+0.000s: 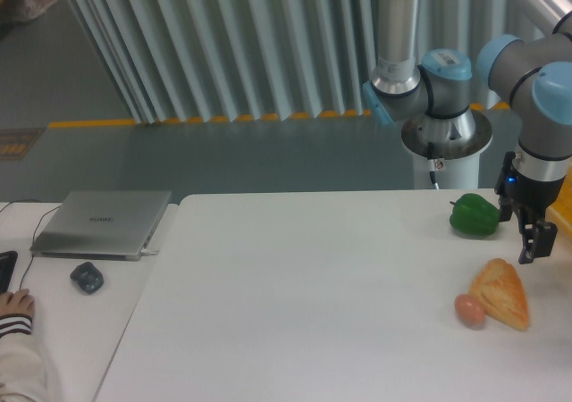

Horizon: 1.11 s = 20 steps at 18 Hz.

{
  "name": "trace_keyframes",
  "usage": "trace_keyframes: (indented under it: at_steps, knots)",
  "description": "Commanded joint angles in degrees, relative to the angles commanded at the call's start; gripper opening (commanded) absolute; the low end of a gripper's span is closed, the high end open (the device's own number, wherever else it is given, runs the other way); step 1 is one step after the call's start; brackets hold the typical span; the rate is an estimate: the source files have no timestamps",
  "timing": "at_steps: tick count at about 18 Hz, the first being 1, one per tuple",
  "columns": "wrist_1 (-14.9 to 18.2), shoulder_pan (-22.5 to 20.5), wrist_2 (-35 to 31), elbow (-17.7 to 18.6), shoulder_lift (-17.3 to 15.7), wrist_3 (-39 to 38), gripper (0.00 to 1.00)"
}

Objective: Place the triangular bread in the basket
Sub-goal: 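Move the gripper down over the triangular orange bread slice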

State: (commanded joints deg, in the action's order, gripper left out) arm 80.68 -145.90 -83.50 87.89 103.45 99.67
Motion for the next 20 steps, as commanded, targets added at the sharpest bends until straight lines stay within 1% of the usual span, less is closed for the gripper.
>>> trace_keyframes:
  at_steps: [4,6,7,8,10,11,12,13,17,18,19,20]
  knots:
    - [0.09,0.09,-1.14,0.00,-0.09,-0.52,1.00]
    - [-0.09,0.78,-4.47,0.00,-0.09,0.00,1.00]
    - [-0.09,2.01,-5.70,0.00,0.00,-0.26,1.00]
    - [-0.35,2.28,-6.32,0.09,0.09,-0.70,1.00]
    - [-2.36,2.02,-6.24,1.75,-0.09,-0.70,1.00]
    - [-5.42,1.93,-6.24,3.41,-0.26,-0.88,1.00]
    - [-6.84,2.02,-6.15,4.38,-0.44,-0.88,1.00]
    - [-7.46,2.11,-6.07,4.92,-0.61,-0.88,1.00]
    - [-8.08,2.02,-5.98,4.66,-0.53,-0.97,1.00]
    - [-9.04,2.02,-5.98,4.48,-0.53,-1.05,1.00]
    - [-10.79,2.11,-6.06,4.31,-0.44,-1.75,1.00]
    - [-11.42,2.11,-6.07,4.22,-0.35,-2.98,1.00]
